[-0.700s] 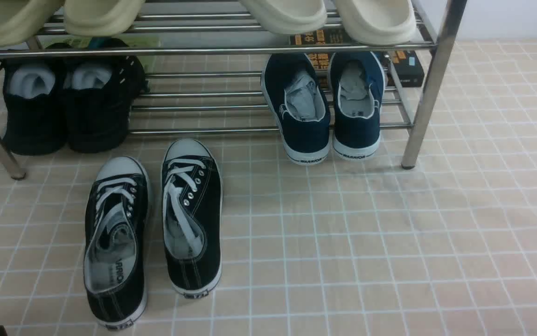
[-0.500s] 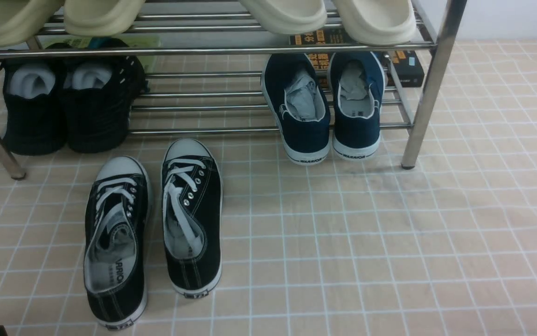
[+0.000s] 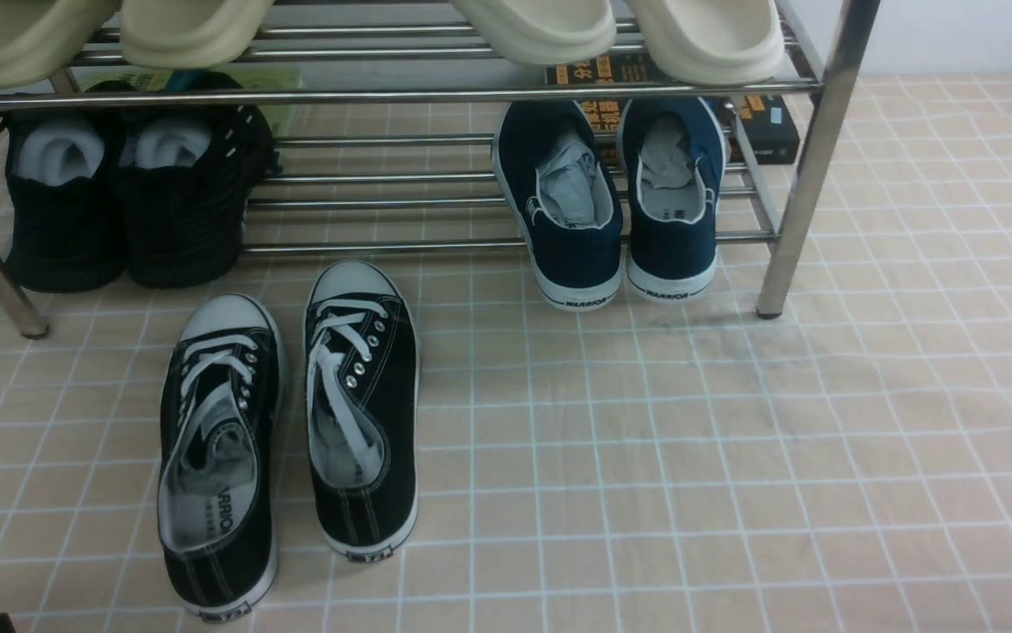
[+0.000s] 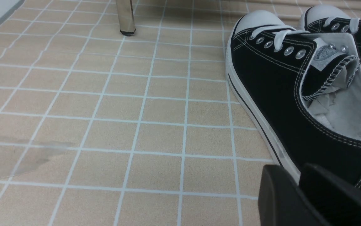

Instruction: Take the shoes off the shelf from the light coffee tablecloth by hand.

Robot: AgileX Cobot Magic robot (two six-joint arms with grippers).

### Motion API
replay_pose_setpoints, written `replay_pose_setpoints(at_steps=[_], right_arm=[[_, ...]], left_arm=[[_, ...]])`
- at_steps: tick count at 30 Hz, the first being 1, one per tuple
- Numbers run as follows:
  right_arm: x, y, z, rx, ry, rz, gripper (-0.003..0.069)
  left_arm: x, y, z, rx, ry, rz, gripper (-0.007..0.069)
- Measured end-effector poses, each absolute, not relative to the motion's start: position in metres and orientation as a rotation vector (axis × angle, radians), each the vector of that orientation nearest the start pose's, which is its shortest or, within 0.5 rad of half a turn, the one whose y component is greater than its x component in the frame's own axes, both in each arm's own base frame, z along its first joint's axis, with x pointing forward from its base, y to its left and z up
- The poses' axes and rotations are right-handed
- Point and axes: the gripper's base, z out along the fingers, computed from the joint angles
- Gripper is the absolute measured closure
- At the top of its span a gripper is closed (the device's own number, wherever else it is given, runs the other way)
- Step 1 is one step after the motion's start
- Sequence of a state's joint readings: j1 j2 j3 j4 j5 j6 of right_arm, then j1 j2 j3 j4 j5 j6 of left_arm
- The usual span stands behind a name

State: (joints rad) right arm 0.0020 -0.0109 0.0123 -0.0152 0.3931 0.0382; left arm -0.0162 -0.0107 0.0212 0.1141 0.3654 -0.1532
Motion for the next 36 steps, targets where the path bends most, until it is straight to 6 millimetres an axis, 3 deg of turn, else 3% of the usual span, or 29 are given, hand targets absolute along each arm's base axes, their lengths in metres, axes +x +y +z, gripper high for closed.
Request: replay_pose_setpoints(at_steps=[12,18,19,20,25,29,32,36], right_arm=[[0.053,-0.001,0.176,0.041,1.848,0.013,0.0425],[0.055,0.007,0.186,0.569,1.656,0.602,0.0422],[0.056,0.007,0.187,0.598,1.641,0.631,0.0422],[0.056,0.008,0.189,0.731,1.578,0.779,0.0422],[0.056,0.009,0.192,0.889,1.494,0.958,0.0422],[0.056,0.01,0.191,0.878,1.518,0.953,0.0422],[0.054,0.012,0.195,0.764,1.587,0.869,0.0432],[0.049,0.012,0.236,0.493,1.578,0.67,0.0522]], left_arm=[[0.053,0.003,0.174,-0.056,1.856,-0.006,0.0482],[0.053,0.003,0.174,-0.056,1.856,-0.006,0.0482],[0.053,0.003,0.174,-0.056,1.856,-0.006,0.0482],[0.053,0.003,0.174,-0.056,1.856,-0.006,0.048],[0.053,0.003,0.174,-0.056,1.856,-0.006,0.0479],[0.053,0.003,0.174,-0.056,1.856,-0.006,0.0473],[0.053,0.003,0.174,-0.056,1.856,-0.006,0.0469],[0.053,0.003,0.174,-0.056,1.856,-0.006,0.0465]])
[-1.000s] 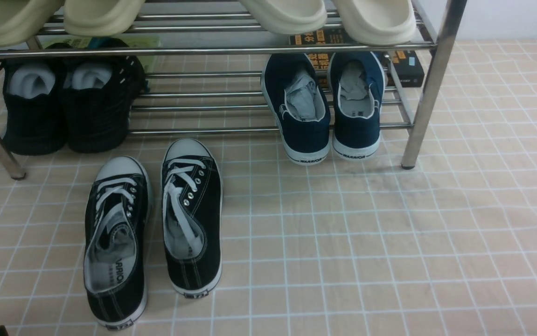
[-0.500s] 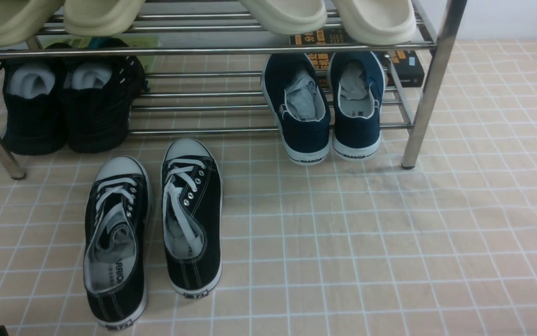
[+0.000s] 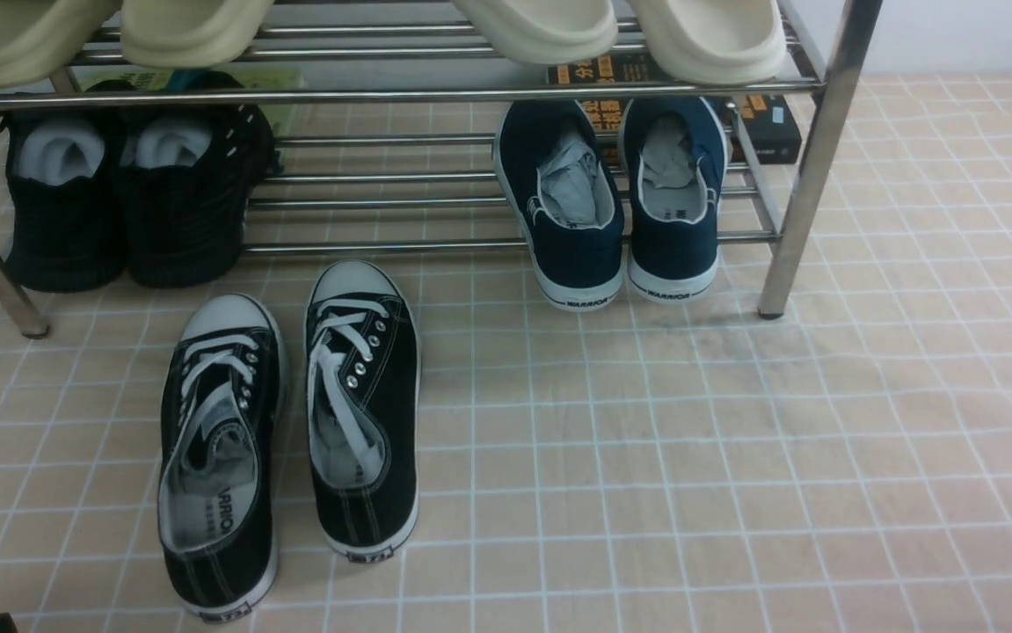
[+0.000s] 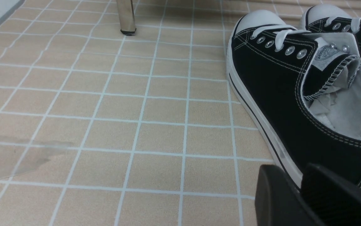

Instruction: Take the shoes off the shelf from the light coffee tablecloth by hand.

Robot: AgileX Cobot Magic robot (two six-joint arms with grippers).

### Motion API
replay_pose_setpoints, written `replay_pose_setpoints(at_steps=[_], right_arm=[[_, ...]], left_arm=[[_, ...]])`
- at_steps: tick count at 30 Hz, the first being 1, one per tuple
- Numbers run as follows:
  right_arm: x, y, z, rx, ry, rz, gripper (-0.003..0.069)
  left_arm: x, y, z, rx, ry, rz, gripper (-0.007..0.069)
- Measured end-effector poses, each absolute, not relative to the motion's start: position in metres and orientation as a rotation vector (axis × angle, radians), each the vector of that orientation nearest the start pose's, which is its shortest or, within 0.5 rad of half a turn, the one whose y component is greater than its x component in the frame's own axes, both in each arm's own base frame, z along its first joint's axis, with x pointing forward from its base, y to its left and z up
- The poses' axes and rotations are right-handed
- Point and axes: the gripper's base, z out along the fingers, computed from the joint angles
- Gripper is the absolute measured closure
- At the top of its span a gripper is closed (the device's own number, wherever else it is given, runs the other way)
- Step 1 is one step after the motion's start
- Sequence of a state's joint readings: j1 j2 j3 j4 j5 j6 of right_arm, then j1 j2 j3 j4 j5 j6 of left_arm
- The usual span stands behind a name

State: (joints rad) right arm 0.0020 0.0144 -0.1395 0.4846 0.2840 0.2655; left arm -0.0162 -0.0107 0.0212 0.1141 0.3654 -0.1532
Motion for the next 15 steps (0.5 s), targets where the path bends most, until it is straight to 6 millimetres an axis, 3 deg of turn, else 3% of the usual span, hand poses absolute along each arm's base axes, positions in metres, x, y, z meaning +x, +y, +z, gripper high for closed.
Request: replay_pose_setpoints(at_steps=[3,5,11,13,14,15], right_arm=[[0.051,0.013,0.277,0.305,1.649,0.498,0.0636],[0.057,0.015,0.293,0.255,1.756,0.456,0.0665],[0.098,0.027,0.324,0.257,2.329,0.524,0.0659],[0.109,0.03,0.328,0.215,2.414,0.55,0.0659],[0.127,0.04,0.338,0.076,2.5,0.649,0.0659],[0.127,0.04,0.34,0.055,2.491,0.643,0.0659]], left_arm=[[0.053,0.003,0.174,-0.056,1.856,-0.005,0.0463],[0.053,0.003,0.174,-0.056,1.856,-0.005,0.0463],[0.053,0.003,0.174,-0.056,1.856,-0.005,0.0454],[0.053,0.003,0.174,-0.056,1.857,-0.005,0.0455],[0.053,0.003,0.174,-0.056,1.857,-0.005,0.0453],[0.053,0.003,0.174,-0.056,1.857,-0.005,0.0453]])
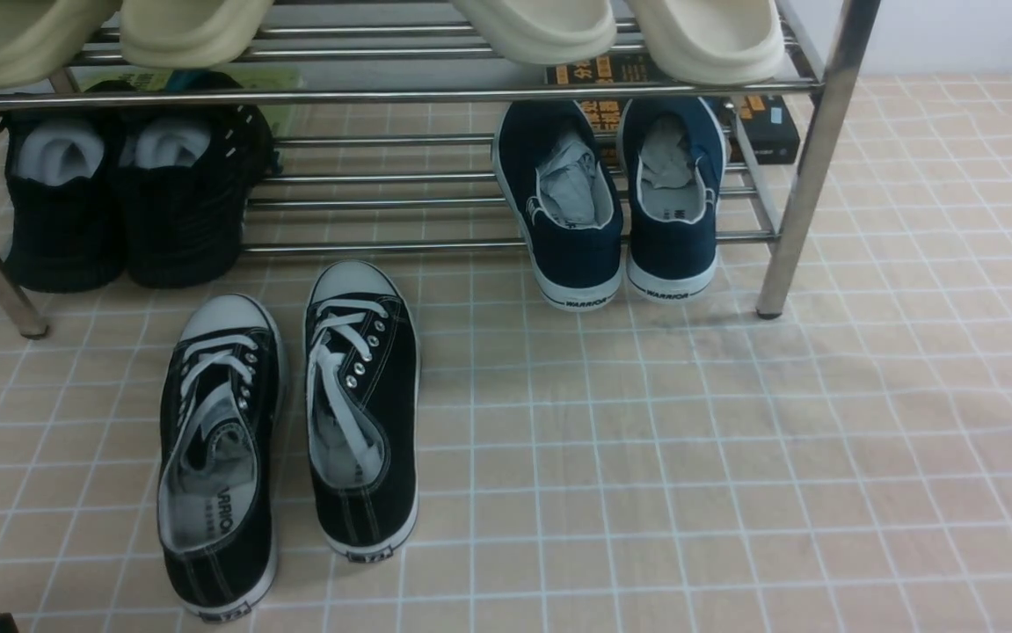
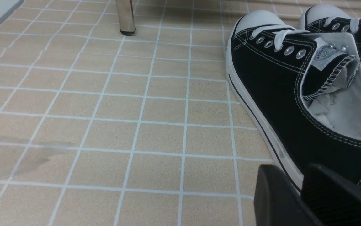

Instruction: Take the shoes off the shelf from the light coffee tablecloth by hand.

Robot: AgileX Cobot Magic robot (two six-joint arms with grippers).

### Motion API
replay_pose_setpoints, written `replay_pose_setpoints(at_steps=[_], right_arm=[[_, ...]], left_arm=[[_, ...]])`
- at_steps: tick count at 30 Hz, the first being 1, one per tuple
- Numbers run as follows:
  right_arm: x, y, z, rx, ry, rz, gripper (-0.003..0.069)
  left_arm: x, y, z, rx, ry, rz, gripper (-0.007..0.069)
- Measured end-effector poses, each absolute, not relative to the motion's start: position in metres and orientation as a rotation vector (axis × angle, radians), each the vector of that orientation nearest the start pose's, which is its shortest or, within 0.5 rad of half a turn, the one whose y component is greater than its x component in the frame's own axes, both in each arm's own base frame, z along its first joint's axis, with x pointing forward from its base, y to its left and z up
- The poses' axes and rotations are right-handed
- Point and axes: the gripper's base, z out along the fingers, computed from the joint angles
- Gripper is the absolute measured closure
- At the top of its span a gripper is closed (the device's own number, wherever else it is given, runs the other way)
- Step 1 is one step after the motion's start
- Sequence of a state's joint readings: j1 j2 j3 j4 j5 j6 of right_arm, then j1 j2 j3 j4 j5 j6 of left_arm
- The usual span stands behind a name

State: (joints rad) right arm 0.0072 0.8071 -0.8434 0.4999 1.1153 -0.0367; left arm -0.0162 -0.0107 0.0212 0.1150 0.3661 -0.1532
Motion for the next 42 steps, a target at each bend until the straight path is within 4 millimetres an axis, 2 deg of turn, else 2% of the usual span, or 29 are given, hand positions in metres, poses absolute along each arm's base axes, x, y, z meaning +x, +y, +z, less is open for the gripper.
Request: replay_pose_setpoints(at_steps=[1,2,3,4,7,10,11,13,15,16,17,19,22,24,25,28,29,31,32,36,38,42], right_arm=[[0.139,0.05,0.349,-0.068,2.508,0.751,0.0659],[0.141,0.052,0.35,-0.07,2.511,0.772,0.0659],[0.156,0.066,0.361,-0.231,2.495,0.902,0.0659],[0.157,0.068,0.363,-0.237,2.495,0.918,0.0659],[0.187,0.098,0.375,-0.458,2.49,1.0,0.0659],[0.213,0.132,0.372,-0.584,2.574,0.905,0.0659],[0.217,0.134,0.368,-0.593,2.595,0.876,0.0659],[0.239,0.166,0.359,-0.659,2.686,0.685,0.0659],[0.255,0.191,0.354,-0.684,2.717,0.536,0.0657],[0.254,0.193,0.358,-0.68,2.709,0.543,0.0657],[0.267,0.211,0.352,-0.68,2.723,0.454,0.0653],[0.282,0.229,0.351,-0.665,2.709,0.359,0.0641],[0.306,0.254,0.347,-0.661,2.665,0.265,0.0587],[0.328,0.269,0.341,-0.654,2.624,0.201,0.051],[0.33,0.27,0.343,-0.651,2.612,0.202,0.0495],[0.357,0.283,0.33,-0.643,2.537,0.123,0.0368],[0.358,0.284,0.329,-0.643,2.531,0.118,0.0368],[0.373,0.291,0.32,-0.646,2.475,0.079,0.0279],[0.377,0.293,0.315,-0.65,2.457,0.067,0.0256],[0.391,0.302,0.292,-0.663,2.426,0.033,0.0221],[0.393,0.303,0.287,-0.652,2.423,0.033,0.0221],[0.404,0.31,0.266,-0.611,2.408,0.027,0.0266]], left_arm=[[0.053,0.003,0.174,-0.056,1.857,-0.005,0.045],[0.053,0.003,0.174,-0.056,1.857,-0.005,0.045],[0.053,0.003,0.174,-0.056,1.857,-0.005,0.0447],[0.053,0.003,0.174,-0.056,1.857,-0.005,0.0447],[0.053,0.003,0.174,-0.056,1.857,-0.005,0.0445],[0.053,0.003,0.174,-0.056,1.857,-0.005,0.0444],[0.053,0.003,0.174,-0.056,1.857,-0.005,0.0443],[0.053,0.003,0.174,-0.056,1.857,-0.005,0.0438],[0.053,0.003,0.174,-0.056,1.857,-0.005,0.0434],[0.053,0.003,0.174,-0.056,1.857,-0.005,0.0434],[0.053,0.003,0.174,-0.056,1.857,-0.005,0.0433],[0.053,0.003,0.174,-0.056,1.857,-0.005,0.0432],[0.053,0.003,0.174,-0.056,1.857,-0.005,0.0428],[0.053,0.003,0.174,-0.055,1.857,-0.004,0.0426],[0.053,0.003,0.174,-0.055,1.857,-0.004,0.0426],[0.053,0.003,0.174,-0.055,1.857,-0.004,0.0424],[0.053,0.003,0.174,-0.055,1.857,-0.004,0.0424],[0.053,0.003,0.174,-0.055,1.857,-0.003,0.042],[0.053,0.003,0.174,-0.055,1.857,-0.003,0.0419],[0.053,0.003,0.174,-0.055,1.857,-0.003,0.0413],[0.053,0.003,0.174,-0.055,1.857,-0.003,0.0412],[0.053,0.003,0.174,-0.055,1.857,-0.003,0.041]])
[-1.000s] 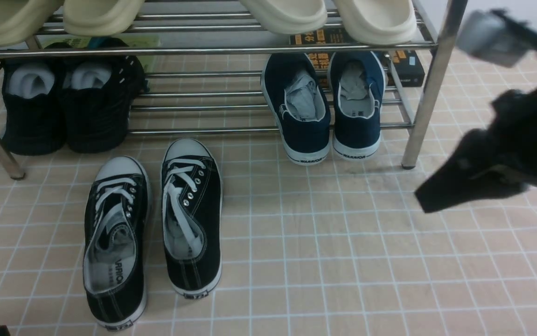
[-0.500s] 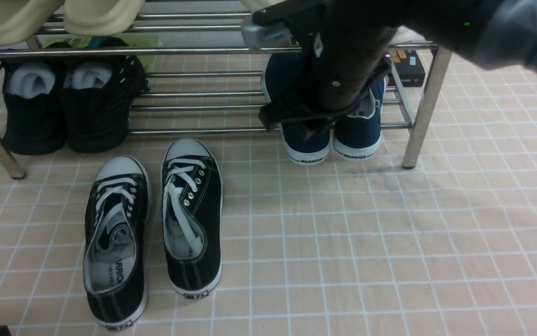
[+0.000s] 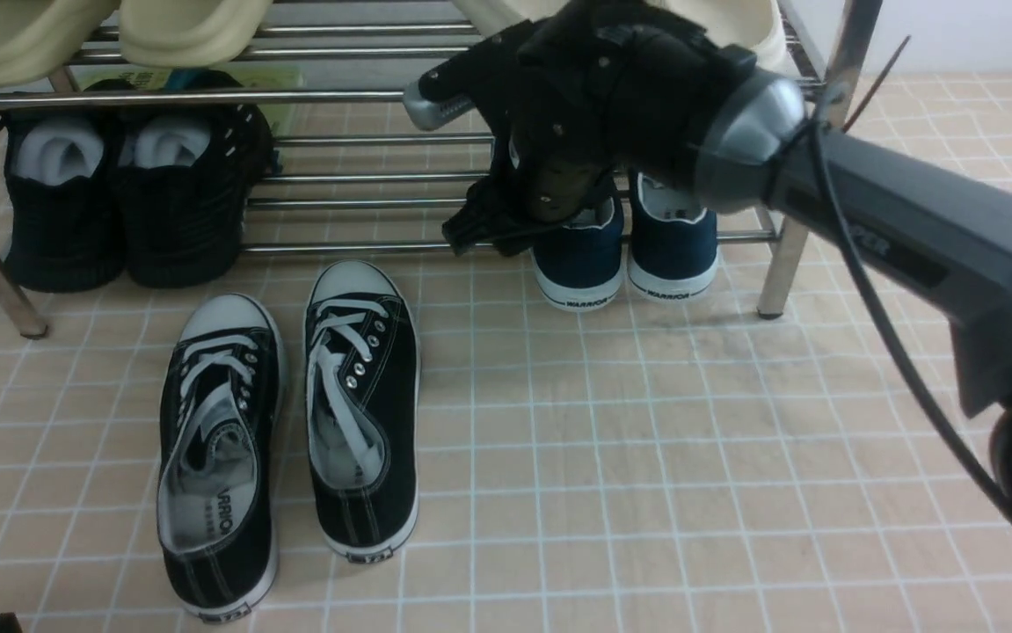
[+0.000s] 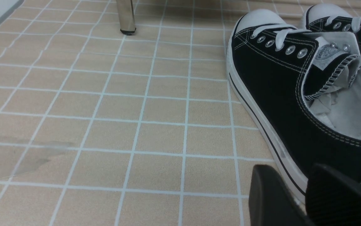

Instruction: Take the shoes off the shelf from the light coffee tablecloth by hand.

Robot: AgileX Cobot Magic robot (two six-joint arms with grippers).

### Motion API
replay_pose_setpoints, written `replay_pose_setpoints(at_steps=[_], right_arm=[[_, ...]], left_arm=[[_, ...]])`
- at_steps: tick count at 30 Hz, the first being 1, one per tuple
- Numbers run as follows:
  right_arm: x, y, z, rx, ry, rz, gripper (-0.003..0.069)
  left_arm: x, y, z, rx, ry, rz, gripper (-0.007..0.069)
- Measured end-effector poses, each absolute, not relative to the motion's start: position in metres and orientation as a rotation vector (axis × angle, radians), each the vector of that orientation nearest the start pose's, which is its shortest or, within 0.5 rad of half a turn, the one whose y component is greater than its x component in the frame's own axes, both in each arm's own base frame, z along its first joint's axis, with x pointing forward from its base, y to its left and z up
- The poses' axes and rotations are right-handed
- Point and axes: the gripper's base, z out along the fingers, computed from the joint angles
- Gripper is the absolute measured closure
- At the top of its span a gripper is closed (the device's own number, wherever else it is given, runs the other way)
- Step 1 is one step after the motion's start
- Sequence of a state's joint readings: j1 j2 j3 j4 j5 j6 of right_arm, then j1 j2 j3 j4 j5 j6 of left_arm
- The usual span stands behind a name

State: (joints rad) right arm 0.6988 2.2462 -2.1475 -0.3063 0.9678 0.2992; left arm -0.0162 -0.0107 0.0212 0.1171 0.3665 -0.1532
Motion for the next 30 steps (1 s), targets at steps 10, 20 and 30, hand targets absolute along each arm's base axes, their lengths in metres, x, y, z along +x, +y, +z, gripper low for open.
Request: replay_pose_setpoints(at_steps=[10,20,30], right_arm=[[0.403,0.307,0.268,-0.601,2.415,-0.016,0.061],[0.302,0.301,0.387,-0.721,2.419,0.136,0.0606],[0.243,0.321,0.377,-0.891,2.5,0.293,0.0606]], left_arm=[[0.053,0.003,0.174,-0.054,1.857,-0.002,0.0409],[0.053,0.003,0.174,-0.054,1.857,-0.002,0.0398],[0.053,0.003,0.174,-0.054,1.857,-0.002,0.0389]])
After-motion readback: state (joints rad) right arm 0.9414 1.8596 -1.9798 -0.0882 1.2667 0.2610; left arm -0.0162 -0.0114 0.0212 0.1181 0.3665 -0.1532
